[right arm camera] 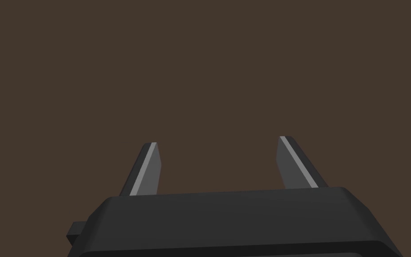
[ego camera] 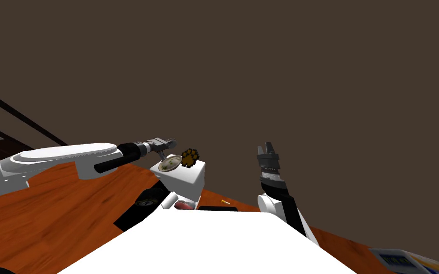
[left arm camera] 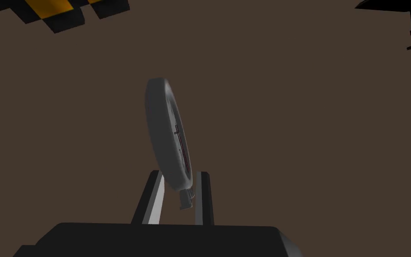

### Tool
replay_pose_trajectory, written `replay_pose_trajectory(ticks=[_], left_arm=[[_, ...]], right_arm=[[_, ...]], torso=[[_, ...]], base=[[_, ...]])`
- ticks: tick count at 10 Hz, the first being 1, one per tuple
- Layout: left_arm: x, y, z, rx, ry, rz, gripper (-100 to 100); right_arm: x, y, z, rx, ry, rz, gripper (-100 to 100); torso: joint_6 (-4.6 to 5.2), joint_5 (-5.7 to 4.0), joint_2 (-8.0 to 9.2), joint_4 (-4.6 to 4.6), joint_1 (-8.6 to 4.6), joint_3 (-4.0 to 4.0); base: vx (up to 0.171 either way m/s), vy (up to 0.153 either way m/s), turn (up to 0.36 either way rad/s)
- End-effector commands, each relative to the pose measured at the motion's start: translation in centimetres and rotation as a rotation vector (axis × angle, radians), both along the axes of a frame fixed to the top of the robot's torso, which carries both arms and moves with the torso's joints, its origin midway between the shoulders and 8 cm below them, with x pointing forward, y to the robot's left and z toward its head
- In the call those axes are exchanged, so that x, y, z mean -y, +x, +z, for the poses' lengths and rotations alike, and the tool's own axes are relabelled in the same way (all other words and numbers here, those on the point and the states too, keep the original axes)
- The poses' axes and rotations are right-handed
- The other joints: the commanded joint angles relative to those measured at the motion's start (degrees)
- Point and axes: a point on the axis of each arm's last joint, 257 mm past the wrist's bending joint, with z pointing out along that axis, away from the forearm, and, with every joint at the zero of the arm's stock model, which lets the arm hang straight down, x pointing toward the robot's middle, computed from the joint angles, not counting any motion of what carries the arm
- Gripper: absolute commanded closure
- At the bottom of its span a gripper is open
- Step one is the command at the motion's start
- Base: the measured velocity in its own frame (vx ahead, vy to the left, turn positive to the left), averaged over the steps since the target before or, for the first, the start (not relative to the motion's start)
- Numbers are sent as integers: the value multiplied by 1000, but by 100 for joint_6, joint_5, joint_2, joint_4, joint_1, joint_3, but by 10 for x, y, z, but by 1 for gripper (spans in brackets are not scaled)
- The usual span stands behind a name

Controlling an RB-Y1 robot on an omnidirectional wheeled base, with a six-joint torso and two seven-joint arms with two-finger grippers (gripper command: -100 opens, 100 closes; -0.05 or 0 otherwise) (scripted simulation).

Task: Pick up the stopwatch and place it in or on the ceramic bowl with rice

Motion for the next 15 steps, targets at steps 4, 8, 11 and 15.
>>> replay_pose_trajectory(ticks=[4,8,11,15], left_arm=[[-1,-17,-41,-92,-121,14,100],[11,-36,-75,-176,-239,20,100],[22,-53,-101,-244,-321,22,100],[21,-53,-100,-237,-309,22,-100]], right_arm=[[0,0,0,0,0,0,0],[0,0,0,0,0,0,0],[0,0,0,0,0,0,0],[0,0,0,0,0,0,0]], torso=[[-5,15,-2,-1,56,-2],[-9,18,4,0,63,2],[-6,11,44,10,23,25],[-4,5,47,17,24,30]], base=[[87,52,52],[67,66,60],[-15,-2,16],[-5,0,2]])
